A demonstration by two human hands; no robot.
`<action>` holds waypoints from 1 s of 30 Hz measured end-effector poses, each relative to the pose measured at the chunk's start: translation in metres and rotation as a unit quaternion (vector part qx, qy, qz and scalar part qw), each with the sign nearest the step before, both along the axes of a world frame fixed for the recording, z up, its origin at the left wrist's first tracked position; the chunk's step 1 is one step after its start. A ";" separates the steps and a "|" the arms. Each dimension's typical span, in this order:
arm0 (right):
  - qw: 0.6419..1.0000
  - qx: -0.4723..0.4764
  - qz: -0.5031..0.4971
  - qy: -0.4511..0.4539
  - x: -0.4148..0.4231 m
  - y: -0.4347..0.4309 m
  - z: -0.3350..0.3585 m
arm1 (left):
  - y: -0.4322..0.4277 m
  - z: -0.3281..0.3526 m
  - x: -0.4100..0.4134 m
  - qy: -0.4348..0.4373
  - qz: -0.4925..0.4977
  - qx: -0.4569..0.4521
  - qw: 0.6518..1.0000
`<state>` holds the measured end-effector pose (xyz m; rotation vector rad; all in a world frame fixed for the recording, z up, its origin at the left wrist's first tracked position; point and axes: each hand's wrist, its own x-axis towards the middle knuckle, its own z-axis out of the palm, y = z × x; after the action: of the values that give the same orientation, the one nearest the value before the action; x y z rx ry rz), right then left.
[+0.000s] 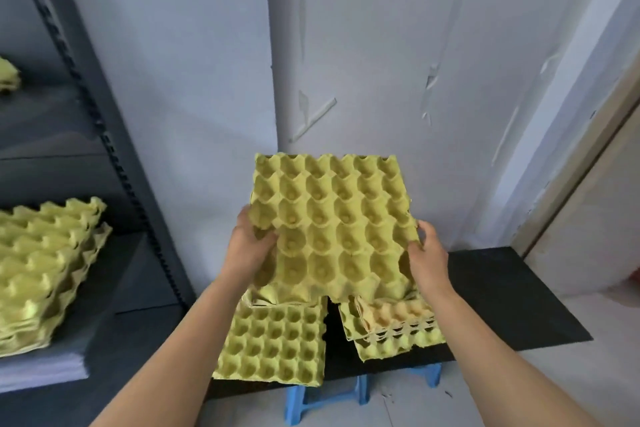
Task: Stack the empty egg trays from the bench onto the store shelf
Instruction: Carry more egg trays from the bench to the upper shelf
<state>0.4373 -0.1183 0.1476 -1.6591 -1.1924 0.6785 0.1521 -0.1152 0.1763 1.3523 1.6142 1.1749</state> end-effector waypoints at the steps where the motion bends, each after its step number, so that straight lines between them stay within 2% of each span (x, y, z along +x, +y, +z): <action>1: 1.000 0.004 0.008 0.006 -0.005 -0.004 0.004 | -0.010 0.006 -0.004 0.007 0.007 0.008 1.000; 3: 0.999 0.011 0.025 0.023 -0.015 -0.011 0.010 | -0.033 0.015 -0.010 0.097 0.052 0.024 0.994; 5: 0.998 0.025 0.047 0.037 -0.028 -0.019 0.014 | -0.067 0.022 -0.014 0.248 0.100 0.052 0.962; 7: 0.997 0.037 0.058 0.038 -0.045 -0.029 0.016 | -0.107 0.027 -0.018 0.408 0.088 0.120 0.901; 9: 0.995 0.041 0.076 0.049 -0.065 -0.040 0.018 | -0.142 0.028 -0.025 0.532 0.020 0.180 0.827; 11: 0.991 0.031 0.110 0.069 -0.091 -0.054 0.020 | -0.173 0.028 -0.037 0.621 -0.022 0.179 0.763; 12: 0.989 0.026 0.127 0.074 -0.106 -0.060 0.020 | -0.188 0.027 -0.045 0.645 -0.018 0.165 0.746; 17: 0.972 -0.001 0.225 0.063 -0.193 -0.094 0.024 | -0.255 0.018 -0.106 0.671 0.047 0.125 0.729; 21: 0.938 -0.053 0.337 0.062 -0.281 -0.130 0.023 | -0.314 0.006 -0.173 0.662 0.096 0.086 0.739; 30: 0.897 -0.061 0.431 0.070 -0.477 -0.235 0.025 | -0.438 0.003 -0.339 0.650 0.194 0.025 0.734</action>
<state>-0.0402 -0.3534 0.1729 -1.0831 -1.8057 1.4093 -0.1871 -0.5536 0.1792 2.1326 2.9324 0.2966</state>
